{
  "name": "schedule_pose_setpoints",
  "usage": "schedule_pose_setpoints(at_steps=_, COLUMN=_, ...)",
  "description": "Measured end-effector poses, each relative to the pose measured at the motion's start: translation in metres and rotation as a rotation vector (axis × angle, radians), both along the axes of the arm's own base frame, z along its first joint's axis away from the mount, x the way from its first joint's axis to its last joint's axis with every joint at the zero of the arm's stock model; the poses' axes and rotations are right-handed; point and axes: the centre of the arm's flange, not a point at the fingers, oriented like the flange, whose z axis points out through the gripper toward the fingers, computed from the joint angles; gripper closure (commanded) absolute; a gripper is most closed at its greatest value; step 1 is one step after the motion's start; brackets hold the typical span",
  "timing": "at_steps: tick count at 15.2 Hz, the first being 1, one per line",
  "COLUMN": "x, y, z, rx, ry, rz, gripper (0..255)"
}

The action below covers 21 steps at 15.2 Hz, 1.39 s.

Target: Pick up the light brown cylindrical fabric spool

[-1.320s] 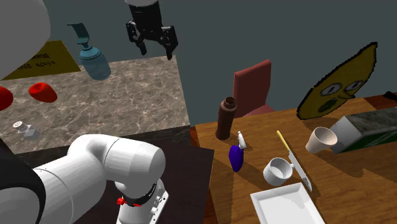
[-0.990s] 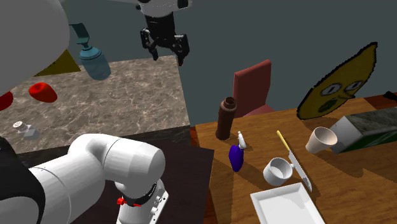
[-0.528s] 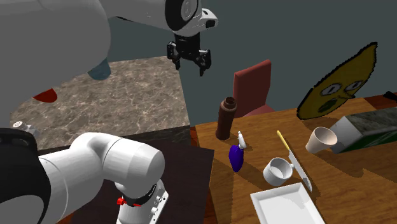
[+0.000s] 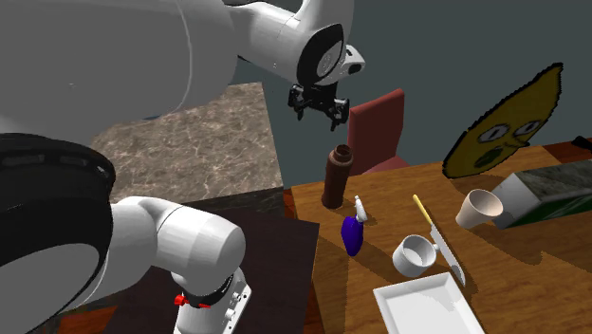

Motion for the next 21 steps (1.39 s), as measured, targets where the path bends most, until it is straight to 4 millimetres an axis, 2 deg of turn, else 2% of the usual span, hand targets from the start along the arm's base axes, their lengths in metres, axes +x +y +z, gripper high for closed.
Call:
schedule_pose_setpoints(at_steps=6, x=0.012, y=-0.068, z=-0.05, rx=0.017, ry=-0.037, rz=-0.032, gripper=0)
schedule_pose_setpoints(at_steps=8, x=0.019, y=-0.084, z=-0.064, rx=0.021, ry=-0.049, rz=-0.041, gripper=0)
schedule_pose_setpoints(at_steps=11, x=0.021, y=-0.092, z=-0.081, rx=0.022, ry=-0.054, rz=-0.045, gripper=0)
schedule_pose_setpoints(at_steps=16, x=0.021, y=-0.093, z=-0.107, rx=0.022, ry=-0.055, rz=-0.045, gripper=0)
schedule_pose_setpoints(at_steps=17, x=0.021, y=-0.093, z=-0.109, rx=0.022, ry=-0.055, rz=-0.045, gripper=255)
schedule_pose_setpoints(at_steps=21, x=0.02, y=-0.093, z=-0.109, rx=0.021, ry=-0.057, rz=-0.045, gripper=255)
